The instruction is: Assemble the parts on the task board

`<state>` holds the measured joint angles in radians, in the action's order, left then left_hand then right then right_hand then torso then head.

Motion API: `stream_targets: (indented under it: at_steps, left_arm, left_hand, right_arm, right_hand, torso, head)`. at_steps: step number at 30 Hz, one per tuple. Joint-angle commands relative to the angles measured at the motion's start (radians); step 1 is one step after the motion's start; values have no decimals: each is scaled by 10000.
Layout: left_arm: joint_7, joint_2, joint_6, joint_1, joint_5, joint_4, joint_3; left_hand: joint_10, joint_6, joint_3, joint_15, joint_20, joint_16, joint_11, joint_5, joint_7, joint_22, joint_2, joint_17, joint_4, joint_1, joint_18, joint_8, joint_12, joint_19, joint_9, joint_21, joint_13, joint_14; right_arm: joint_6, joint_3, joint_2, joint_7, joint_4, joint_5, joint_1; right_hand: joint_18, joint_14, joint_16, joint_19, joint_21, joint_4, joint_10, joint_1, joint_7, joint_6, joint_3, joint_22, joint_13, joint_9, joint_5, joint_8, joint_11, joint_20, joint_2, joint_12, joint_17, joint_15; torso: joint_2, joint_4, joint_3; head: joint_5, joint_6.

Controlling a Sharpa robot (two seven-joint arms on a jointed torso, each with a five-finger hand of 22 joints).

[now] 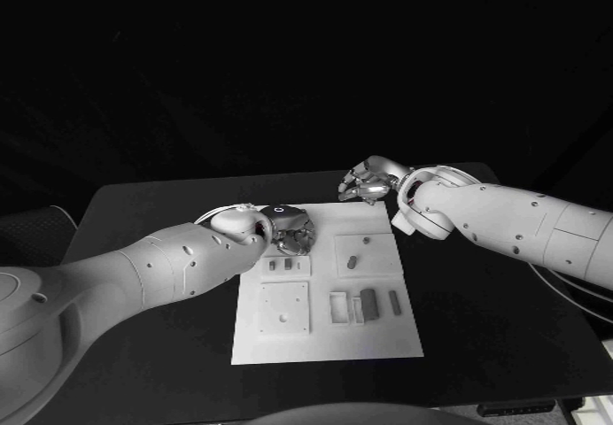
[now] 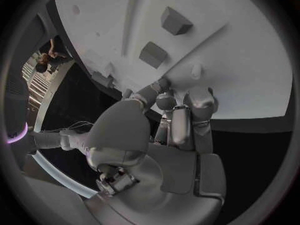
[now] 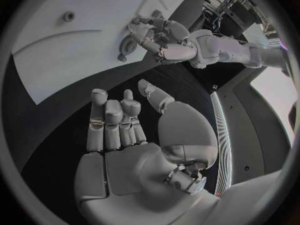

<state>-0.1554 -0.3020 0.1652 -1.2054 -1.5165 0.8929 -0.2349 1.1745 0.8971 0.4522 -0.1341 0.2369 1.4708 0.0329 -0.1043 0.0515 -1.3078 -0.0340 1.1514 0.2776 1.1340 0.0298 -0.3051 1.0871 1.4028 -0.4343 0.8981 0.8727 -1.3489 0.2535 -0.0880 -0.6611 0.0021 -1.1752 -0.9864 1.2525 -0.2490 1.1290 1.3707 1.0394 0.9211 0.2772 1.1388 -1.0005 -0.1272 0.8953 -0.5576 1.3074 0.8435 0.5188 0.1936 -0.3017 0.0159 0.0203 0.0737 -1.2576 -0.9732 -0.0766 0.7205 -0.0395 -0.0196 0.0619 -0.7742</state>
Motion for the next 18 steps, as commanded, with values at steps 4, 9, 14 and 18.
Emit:
stream_targets:
  at_steps: [4,9,14,18]
  left_arm:
    - [-158,42,-176,11,45,15,-1]
    - [-225,38,-205,11,46,-2,-1]
    - [-287,35,-238,11,47,-4,-1]
    - [-321,42,-196,11,46,11,-1]
  left_hand:
    - [13,628,68,-7,-57,56,-66,-32,365,-169,109,22,17,-25,1348,-64,26,38,-9,47,-16,-94]
    - [24,692,91,0,-64,60,-72,-33,371,-172,136,58,24,-26,1348,-84,30,37,-16,58,-17,-107]
    - [19,879,117,-2,-79,69,-65,-32,361,-179,246,139,1,-83,1344,-156,27,15,-46,77,-20,-124]
    - [10,972,142,-6,-77,71,-62,-31,358,-185,343,169,11,-90,1347,-185,28,-1,-66,95,-18,-118]
  right_arm:
    - [-63,5,26,52,3,-17,1]
    - [-70,5,28,47,11,-17,1]
    - [-91,5,32,36,20,-17,1]
    - [-93,5,37,39,21,-17,1]
  right_hand:
    - [-128,8,53,61,-31,-43,15,107,-64,-10,7,91,13,10,50,64,41,-20,-27,-57,14,-79]
    - [-128,8,53,61,-31,-44,16,109,-64,-10,7,91,13,12,50,65,41,-20,-27,-57,14,-78]
    - [-128,8,52,61,-32,-45,15,111,-64,-11,7,91,13,12,50,66,42,-20,-26,-57,15,-78]
    - [-128,8,52,61,-32,-47,15,114,-65,-11,8,90,13,13,49,67,42,-20,-25,-57,15,-78]
  torso:
    - [1,0,-1]
    - [0,2,1]
    - [-1,-3,3]
    - [1,-2,2]
  head:
    - [-3,-14]
    - [-4,-17]
    - [-6,-14]
    - [-10,-19]
